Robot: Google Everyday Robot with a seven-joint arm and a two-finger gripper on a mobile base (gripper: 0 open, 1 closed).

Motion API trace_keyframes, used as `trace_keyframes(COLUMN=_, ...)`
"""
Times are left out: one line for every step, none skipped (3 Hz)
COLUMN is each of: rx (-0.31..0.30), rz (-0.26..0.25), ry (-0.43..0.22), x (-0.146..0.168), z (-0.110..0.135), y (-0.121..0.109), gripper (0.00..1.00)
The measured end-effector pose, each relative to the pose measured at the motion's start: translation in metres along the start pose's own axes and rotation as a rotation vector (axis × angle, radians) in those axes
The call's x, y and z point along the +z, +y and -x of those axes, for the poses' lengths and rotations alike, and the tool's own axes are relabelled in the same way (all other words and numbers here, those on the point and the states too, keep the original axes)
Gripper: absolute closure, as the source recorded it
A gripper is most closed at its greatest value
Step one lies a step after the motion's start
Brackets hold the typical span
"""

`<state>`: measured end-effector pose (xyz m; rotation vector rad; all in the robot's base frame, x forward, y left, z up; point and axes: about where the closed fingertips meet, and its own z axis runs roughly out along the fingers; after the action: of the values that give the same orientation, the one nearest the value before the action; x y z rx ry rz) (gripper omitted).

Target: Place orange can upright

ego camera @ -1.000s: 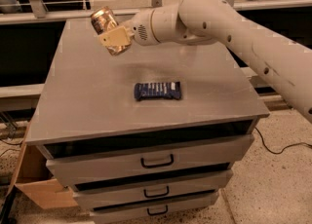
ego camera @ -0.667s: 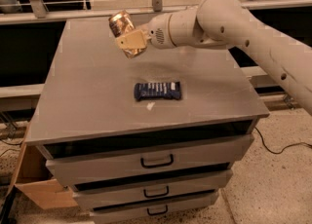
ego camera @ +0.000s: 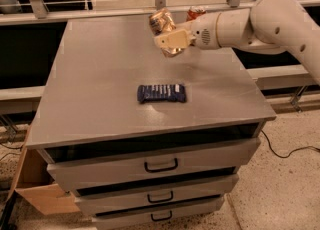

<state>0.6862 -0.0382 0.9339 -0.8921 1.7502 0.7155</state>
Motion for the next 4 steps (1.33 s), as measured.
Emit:
trace_keyframes(rx=-0.008, rz=0.063, ry=-0.028, x=-0.011, z=-0.017, y=-0.007, gripper=1.0)
trace_keyframes(rx=-0.014, rz=0.147, ry=-0.068, x=-0.018, z=-0.038, y=-0.008, gripper=1.0)
trace_keyframes(rx=-0.005, rz=0.212, ry=-0.113, x=-0.021, z=-0.058, y=-0.004, gripper=1.0)
trace_keyframes(rx=-0.006, rz=0.241, ry=-0.152, x=-0.032, z=-0.071, y=-0.005, gripper=0.83)
